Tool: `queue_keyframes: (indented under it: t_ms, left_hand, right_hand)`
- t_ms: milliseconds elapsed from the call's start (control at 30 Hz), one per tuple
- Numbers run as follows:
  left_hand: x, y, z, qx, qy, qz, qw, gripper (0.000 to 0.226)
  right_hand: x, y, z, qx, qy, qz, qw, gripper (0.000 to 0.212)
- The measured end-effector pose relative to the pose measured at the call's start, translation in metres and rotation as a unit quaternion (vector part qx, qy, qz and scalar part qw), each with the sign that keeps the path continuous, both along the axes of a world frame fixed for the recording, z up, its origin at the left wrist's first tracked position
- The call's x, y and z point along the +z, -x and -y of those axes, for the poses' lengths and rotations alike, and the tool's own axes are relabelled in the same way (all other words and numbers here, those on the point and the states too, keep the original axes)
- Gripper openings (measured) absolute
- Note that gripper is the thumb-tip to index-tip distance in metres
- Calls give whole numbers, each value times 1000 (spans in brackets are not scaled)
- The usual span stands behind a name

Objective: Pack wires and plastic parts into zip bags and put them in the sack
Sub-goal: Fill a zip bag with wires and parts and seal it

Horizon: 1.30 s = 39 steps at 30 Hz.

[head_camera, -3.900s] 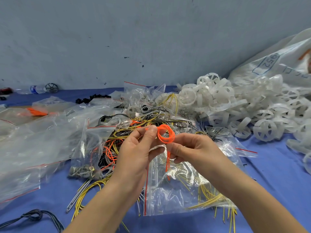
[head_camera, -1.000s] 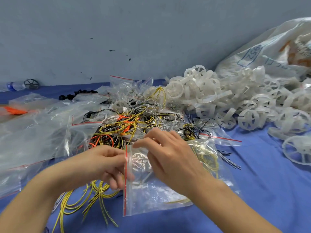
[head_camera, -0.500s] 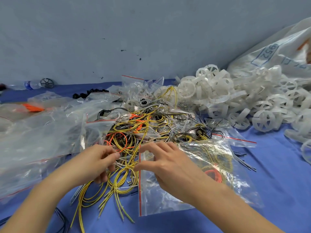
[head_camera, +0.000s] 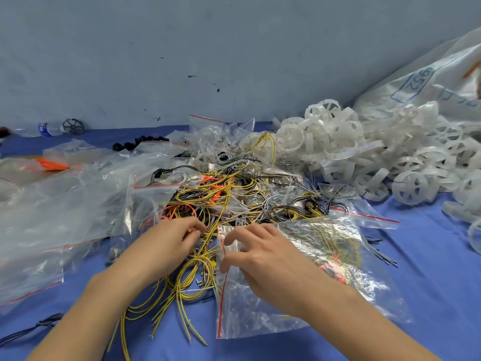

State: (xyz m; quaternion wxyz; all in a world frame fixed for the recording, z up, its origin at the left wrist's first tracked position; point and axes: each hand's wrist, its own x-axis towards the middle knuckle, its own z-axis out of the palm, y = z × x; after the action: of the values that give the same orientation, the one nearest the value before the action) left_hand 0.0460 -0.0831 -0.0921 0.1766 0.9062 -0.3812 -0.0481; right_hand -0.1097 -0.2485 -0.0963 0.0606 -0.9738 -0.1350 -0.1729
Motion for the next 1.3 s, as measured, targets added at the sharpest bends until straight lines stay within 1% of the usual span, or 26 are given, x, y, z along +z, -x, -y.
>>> queue_keyframes:
  t_ms: [67, 133, 167, 233, 333, 433, 500, 633, 800, 900, 967, 1067, 1133, 1233, 1300]
  left_hand:
    - [6, -6, -5, 35, 34, -37, 998, 16]
    - [12, -12, -15, 71, 61, -86, 992, 22]
    - [13, -14, -21, 80, 53, -108, 990, 25]
    - [13, -14, -29, 76, 3, -130, 989, 29]
    - [6, -12, -35, 60, -76, -89, 991, 31]
    - [6, -16, -41, 82, -99, -10, 992, 25]
    - [6, -21, -47, 93, -112, 21, 989, 20]
    - [3, -23, -55, 98, -133, 30, 986, 15]
    - [1, -23, -54, 88, -97, 24, 991, 11]
    - [1, -21, -53, 94, -98, 21, 991, 19]
    - [0, -20, -51, 99, -112, 36, 988, 21]
    - [-2, -18, -50, 106, -127, 67, 984, 13]
    - [-4, -18, -48, 106, -133, 75, 983, 13]
    - [-6, -22, -47, 91, -144, 68, 983, 17]
    - [-5, -23, -50, 78, -143, 44, 986, 14]
  right_hand:
    - [0, 1, 1, -6, -1, 1, 1000, 36]
    - [0, 2, 2, -11, -7, -1, 1000, 43]
    - [1, 2, 2, -12, -10, -2, 1000, 46]
    - [3, 3, 2, -13, -10, -4, 1000, 48]
    - [5, 4, 1, -14, -3, -7, 1000, 47]
    - [5, 5, 0, -15, 0, -7, 1000, 46]
    - [5, 4, 0, -16, 1, -5, 1000, 45]
    - [4, 4, 0, -18, -2, -13, 1000, 45]
    - [5, 2, 0, -18, 2, -11, 1000, 43]
    - [5, 3, -1, -15, 3, -11, 1000, 42]
    - [5, 2, -1, -14, 5, -10, 1000, 42]
    - [5, 3, -1, -15, 3, -7, 1000, 42]
    - [6, 3, 1, -19, 4, -4, 1000, 42]
    - [9, 3, 4, -28, 4, 9, 1000, 42]
    - [10, 3, 7, -36, 6, 17, 999, 43]
